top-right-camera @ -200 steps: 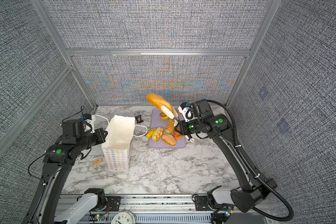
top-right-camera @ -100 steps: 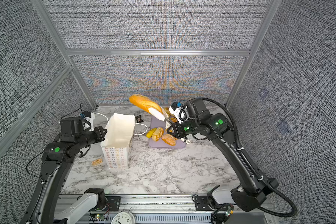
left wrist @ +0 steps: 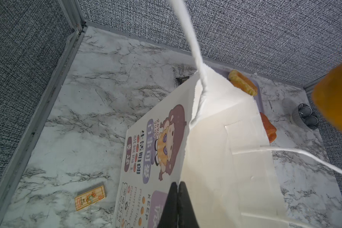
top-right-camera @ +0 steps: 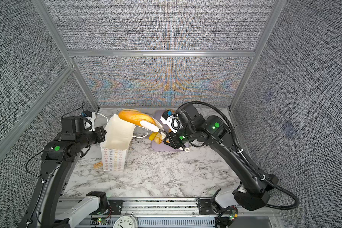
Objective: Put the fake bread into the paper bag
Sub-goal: 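Lift the baguette with the tongs and carry it toward the paper bag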
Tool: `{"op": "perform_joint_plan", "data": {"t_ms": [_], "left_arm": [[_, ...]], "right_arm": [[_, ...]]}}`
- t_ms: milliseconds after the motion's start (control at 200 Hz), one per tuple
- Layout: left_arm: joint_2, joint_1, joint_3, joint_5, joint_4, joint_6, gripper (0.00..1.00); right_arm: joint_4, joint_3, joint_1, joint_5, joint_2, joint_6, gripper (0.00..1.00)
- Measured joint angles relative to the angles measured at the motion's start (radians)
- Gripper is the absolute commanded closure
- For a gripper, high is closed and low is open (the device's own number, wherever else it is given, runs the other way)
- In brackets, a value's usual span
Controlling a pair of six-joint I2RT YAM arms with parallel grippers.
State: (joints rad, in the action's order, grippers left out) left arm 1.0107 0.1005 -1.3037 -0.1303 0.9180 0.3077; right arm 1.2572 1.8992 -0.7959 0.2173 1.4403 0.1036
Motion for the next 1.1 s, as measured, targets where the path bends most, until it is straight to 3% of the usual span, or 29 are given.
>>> {"op": "perform_joint_plan", "data": {"t_ms": [660,1100], "left_arm": [[0.044,0.029,-0.003,0.023,0.004,-0.063,1.0],[0.087,0.188,0.002,0.058,0.001,-0.117,1.0]], "right_arm": [[0.182,0.19,-0.147,-0.203,0.221,-0.055,0.68],[0.239,0.242,-0.16,-0.235,0.304,-0.064,0.67]]}}
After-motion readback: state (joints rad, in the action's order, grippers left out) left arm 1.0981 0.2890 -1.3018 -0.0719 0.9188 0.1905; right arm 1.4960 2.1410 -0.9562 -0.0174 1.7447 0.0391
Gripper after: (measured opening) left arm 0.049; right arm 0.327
